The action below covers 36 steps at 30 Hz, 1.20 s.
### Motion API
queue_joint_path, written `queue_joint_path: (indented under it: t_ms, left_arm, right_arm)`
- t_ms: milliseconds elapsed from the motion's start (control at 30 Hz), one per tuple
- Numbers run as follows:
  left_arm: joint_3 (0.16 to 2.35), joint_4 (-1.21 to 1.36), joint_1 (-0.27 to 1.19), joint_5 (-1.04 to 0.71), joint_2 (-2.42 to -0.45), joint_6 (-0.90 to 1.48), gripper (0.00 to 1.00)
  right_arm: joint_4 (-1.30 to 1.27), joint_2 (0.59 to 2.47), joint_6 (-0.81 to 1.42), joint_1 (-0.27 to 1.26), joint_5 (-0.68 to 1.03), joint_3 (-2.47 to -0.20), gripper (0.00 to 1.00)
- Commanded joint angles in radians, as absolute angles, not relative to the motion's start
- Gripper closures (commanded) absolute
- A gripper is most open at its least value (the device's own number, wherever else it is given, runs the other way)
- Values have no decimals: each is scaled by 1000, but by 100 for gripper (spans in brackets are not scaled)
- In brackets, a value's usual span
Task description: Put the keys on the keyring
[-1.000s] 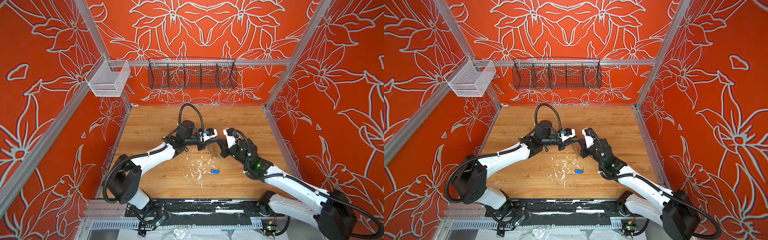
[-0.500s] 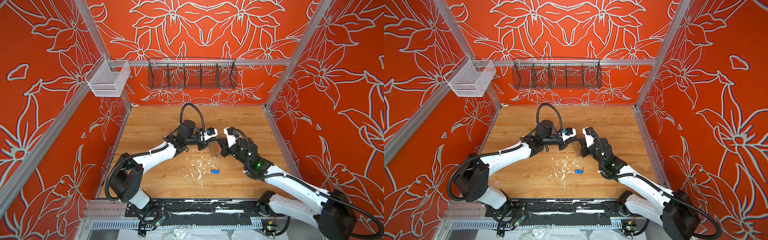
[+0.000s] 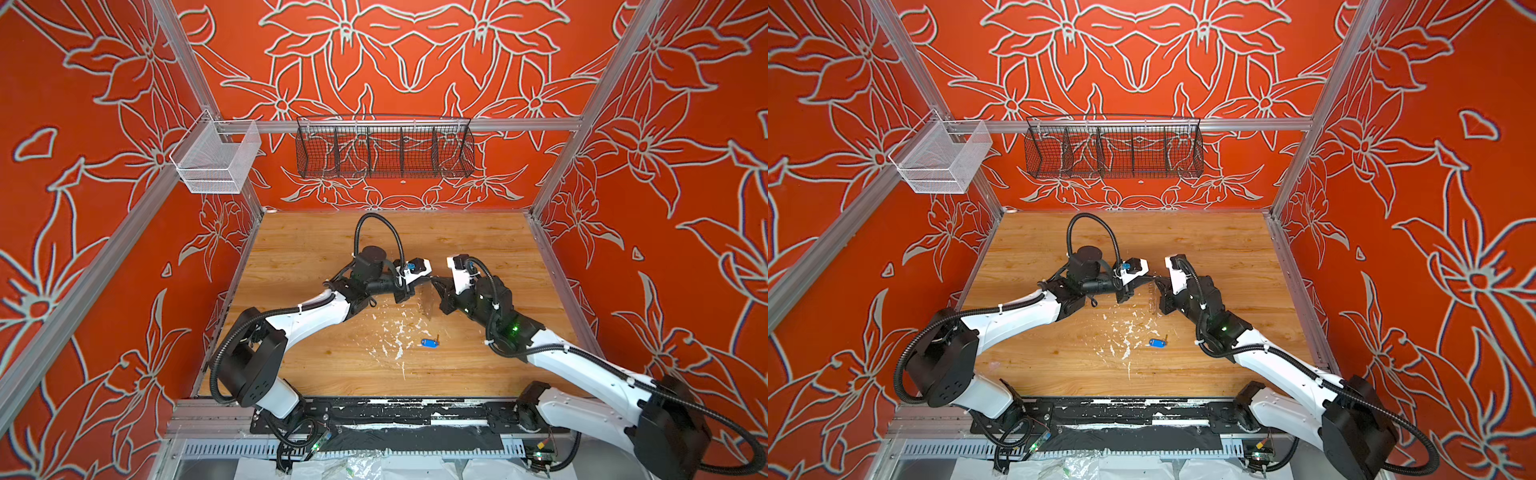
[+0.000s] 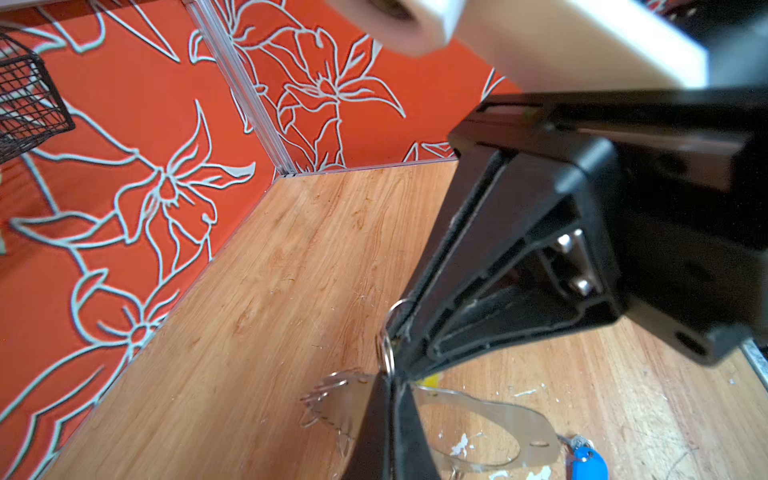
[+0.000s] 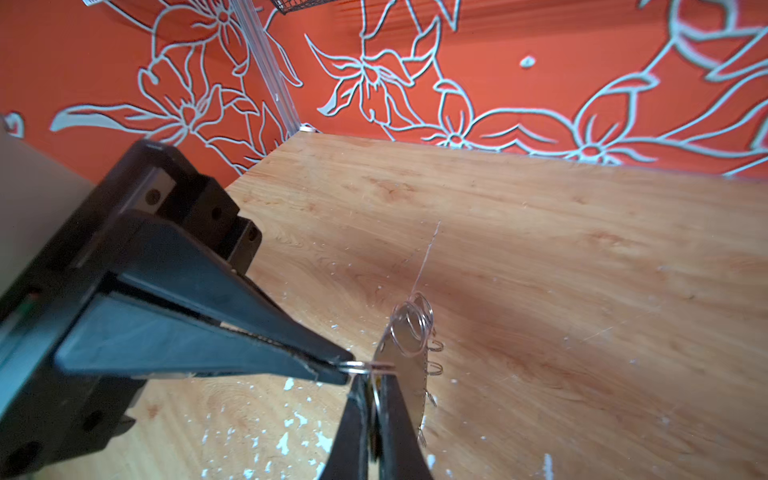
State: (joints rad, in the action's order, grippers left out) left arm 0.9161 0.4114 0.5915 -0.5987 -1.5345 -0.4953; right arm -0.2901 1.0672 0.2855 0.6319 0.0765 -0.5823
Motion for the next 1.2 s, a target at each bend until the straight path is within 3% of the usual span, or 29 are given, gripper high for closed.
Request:
queue_joint_path:
  t_ms: [0, 333, 467, 667, 1167]
  left_arm:
    - [870, 583, 537, -656, -1500, -410, 100]
    - [783, 800, 520, -698, -1529, -358, 100]
    - [814, 744, 520, -707, -1540, -371, 100]
    - [912, 567, 520, -732, -1574, -413, 83]
    - [1043, 260, 569, -721, -1596, -573, 81]
  right_arm:
    - [-353, 1092, 384, 568, 116, -581, 100]
    - [-415, 1141, 425, 553, 187, -574, 100]
    - [-393, 1113, 405, 553, 180, -580, 100]
    - [-324, 1040, 318, 574, 141, -600, 100]
    - [-110, 1047, 174, 663, -133, -703, 100]
